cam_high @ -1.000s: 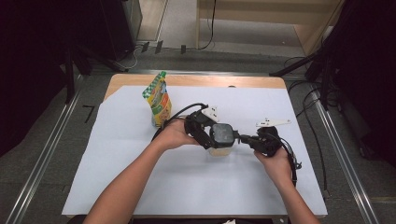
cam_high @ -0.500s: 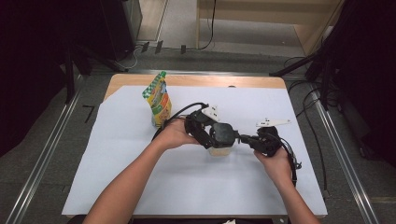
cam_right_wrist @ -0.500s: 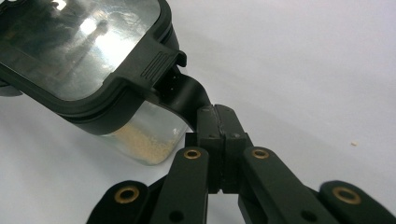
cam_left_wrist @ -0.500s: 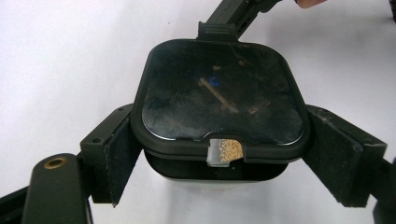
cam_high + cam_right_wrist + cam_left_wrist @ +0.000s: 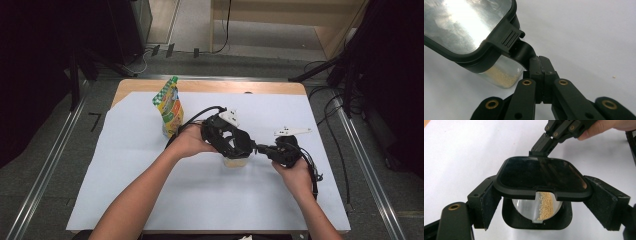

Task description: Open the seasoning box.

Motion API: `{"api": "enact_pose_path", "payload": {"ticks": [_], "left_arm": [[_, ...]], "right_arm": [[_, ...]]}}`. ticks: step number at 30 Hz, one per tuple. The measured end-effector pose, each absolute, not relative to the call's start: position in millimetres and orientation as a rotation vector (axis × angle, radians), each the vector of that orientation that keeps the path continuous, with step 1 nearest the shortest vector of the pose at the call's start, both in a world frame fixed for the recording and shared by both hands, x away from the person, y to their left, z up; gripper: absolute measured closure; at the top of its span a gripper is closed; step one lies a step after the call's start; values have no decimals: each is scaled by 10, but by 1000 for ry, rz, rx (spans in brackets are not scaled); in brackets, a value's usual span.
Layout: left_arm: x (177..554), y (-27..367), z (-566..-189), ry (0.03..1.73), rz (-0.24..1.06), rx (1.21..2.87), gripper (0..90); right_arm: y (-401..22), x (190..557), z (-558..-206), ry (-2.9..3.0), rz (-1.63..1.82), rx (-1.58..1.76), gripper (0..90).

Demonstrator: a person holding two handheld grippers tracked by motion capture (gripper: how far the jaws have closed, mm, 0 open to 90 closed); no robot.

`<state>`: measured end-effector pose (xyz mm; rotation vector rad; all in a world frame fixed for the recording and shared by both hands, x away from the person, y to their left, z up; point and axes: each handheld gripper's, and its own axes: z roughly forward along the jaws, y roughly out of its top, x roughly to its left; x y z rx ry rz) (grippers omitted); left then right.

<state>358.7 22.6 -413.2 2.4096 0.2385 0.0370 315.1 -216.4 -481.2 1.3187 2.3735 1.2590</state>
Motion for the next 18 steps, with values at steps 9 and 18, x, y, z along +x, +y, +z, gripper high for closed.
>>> {"api": "enact_pose_path", "payload": {"ticks": [9, 18], "left_arm": [[3543, 152, -4026, 208, -29, 2386, 418], [3503, 133, -3982, 174, -61, 2391, 662]], "right_arm": [[-2160, 3146, -4809, 2377, 1261, 1312, 900], [-2162, 3147, -4808, 2383, 1268, 1308, 900]]}}
